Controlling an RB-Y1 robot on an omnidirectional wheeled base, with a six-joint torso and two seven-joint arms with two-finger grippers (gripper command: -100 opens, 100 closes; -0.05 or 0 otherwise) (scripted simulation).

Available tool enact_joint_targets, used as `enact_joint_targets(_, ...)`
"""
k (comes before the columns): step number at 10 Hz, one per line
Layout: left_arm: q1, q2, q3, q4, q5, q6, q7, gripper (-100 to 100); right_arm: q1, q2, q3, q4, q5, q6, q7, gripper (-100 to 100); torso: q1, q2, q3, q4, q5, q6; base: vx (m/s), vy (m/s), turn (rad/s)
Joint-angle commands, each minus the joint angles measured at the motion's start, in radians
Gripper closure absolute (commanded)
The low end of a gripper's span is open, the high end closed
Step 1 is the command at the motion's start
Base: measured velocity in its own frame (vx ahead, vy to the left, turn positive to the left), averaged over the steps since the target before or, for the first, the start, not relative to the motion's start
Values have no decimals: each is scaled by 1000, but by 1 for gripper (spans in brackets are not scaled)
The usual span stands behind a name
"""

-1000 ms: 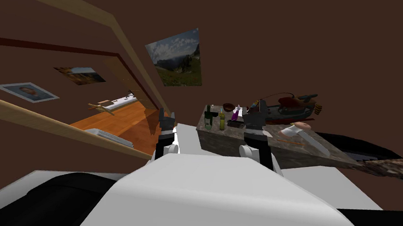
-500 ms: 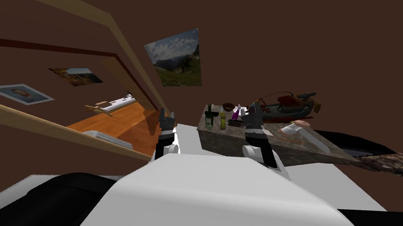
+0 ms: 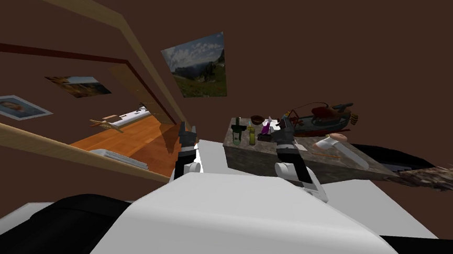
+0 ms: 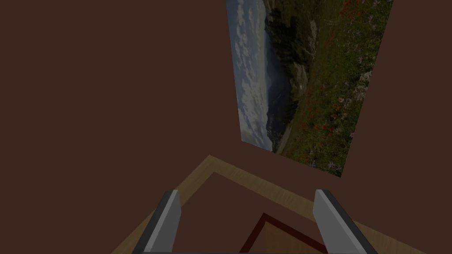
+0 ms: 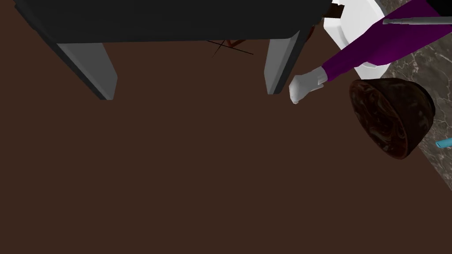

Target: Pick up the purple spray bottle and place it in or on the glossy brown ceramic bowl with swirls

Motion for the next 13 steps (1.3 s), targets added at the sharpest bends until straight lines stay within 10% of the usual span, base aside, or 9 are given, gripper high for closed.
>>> enact_joint_targets(1,0,0,0,0,0,0,0,0,-17,-9,-18,18,-16,46,-46,-100,0,0,0,0,0,0,-2,34,-31)
enact_joint_targets(13,0,0,0,0,0,0,0,0,-114,-26,-129,139,-110,306,-322,-100,-2,0,0,0,0,0,-3,38,-20)
